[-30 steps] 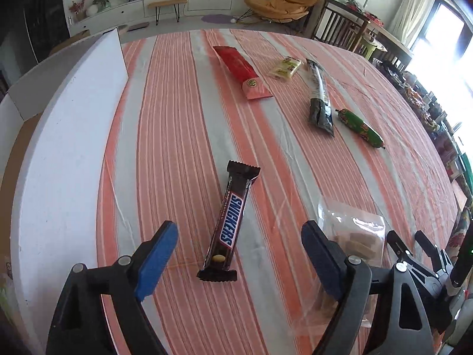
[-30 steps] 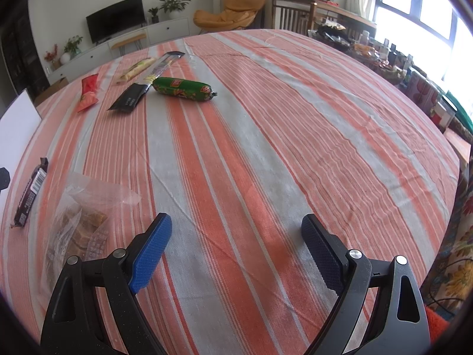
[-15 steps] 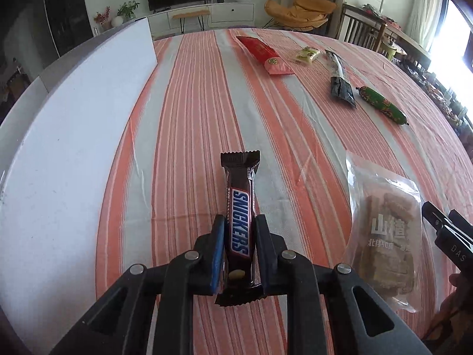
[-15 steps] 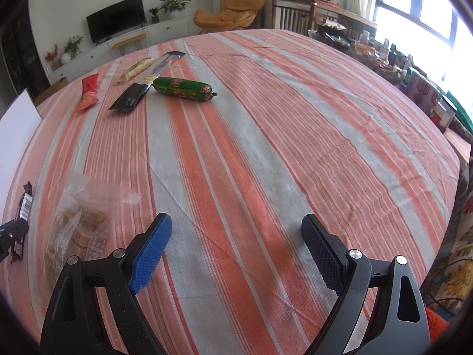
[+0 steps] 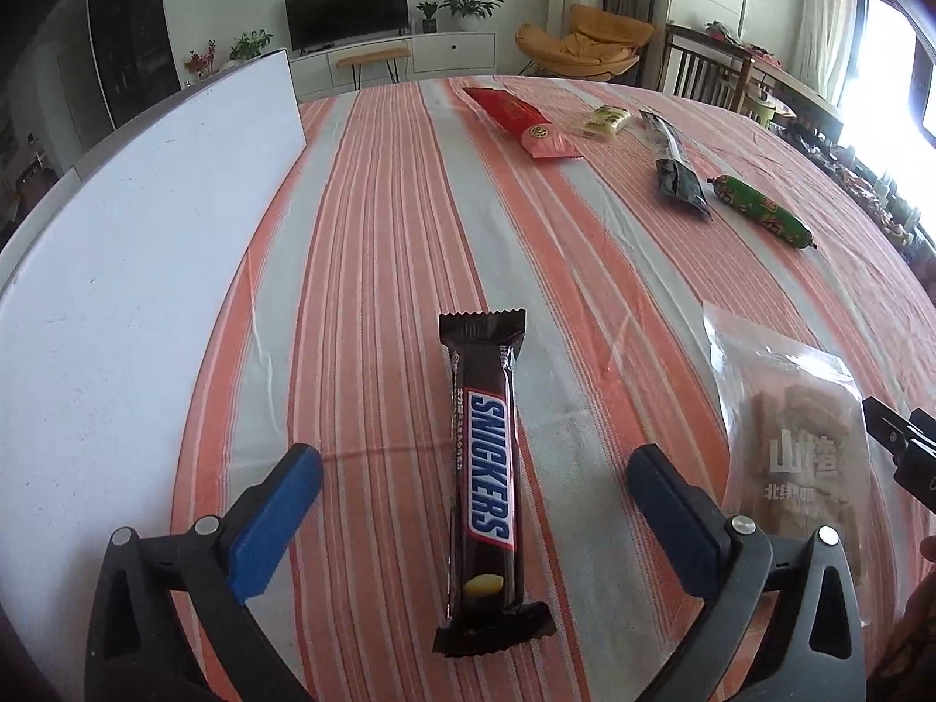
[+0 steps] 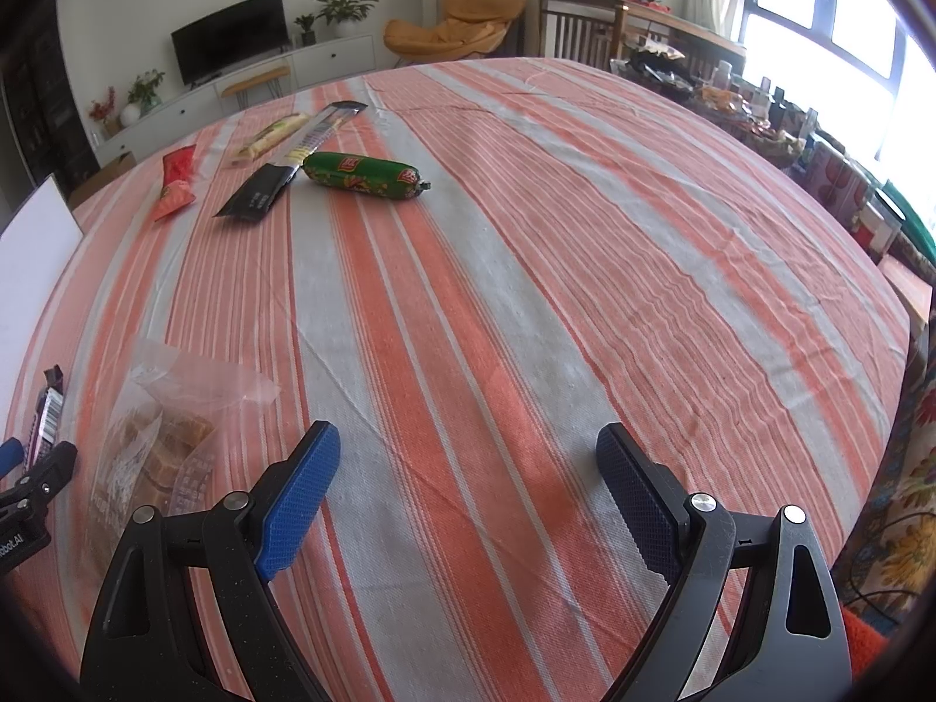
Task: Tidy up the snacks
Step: 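Hold the left tool over the Snickers bar while the right tool approaches the hawthorn bag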
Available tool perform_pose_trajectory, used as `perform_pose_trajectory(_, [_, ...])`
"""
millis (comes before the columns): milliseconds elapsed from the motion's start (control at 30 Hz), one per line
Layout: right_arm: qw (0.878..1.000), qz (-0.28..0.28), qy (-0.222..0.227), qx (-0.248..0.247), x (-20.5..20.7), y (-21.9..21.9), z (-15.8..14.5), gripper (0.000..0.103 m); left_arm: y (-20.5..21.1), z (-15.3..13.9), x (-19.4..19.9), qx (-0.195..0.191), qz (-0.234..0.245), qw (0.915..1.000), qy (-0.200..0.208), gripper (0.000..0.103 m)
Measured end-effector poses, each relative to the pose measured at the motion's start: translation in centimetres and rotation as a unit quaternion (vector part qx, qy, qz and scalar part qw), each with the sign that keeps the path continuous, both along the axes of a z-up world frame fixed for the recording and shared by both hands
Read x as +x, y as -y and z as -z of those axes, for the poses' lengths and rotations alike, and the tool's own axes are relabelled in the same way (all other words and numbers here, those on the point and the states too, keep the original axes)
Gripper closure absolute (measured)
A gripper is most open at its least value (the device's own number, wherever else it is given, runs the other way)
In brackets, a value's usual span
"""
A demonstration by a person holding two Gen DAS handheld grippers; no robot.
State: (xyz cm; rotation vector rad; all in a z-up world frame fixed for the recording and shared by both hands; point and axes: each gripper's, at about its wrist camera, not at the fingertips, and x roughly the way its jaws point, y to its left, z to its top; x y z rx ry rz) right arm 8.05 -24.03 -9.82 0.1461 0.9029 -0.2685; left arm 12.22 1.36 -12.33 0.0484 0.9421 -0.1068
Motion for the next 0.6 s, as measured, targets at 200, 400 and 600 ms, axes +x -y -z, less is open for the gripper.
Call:
perform_pose_trajectory(200, [1.000, 0.000, 0.000, 0.000, 0.03, 0.01, 0.00, 0.011, -0.01, -0.02, 0.00, 0.000, 0.000, 1.0000, 0.000, 0.000])
perform_pose_trajectory(400, [1.000, 0.000, 0.000, 0.000, 0.02, 0.02, -0.01, 0.011, 0.00, -0.02, 0.00, 0.000, 0.000, 1.0000, 0.000, 0.000])
perform_pose_trajectory(600, [1.000, -0.001, 0.000, 0.001, 0.01, 0.03, -0.02, 0.011, 0.00, -0.03, 0.01, 0.000, 0.000, 1.0000, 0.000, 0.000])
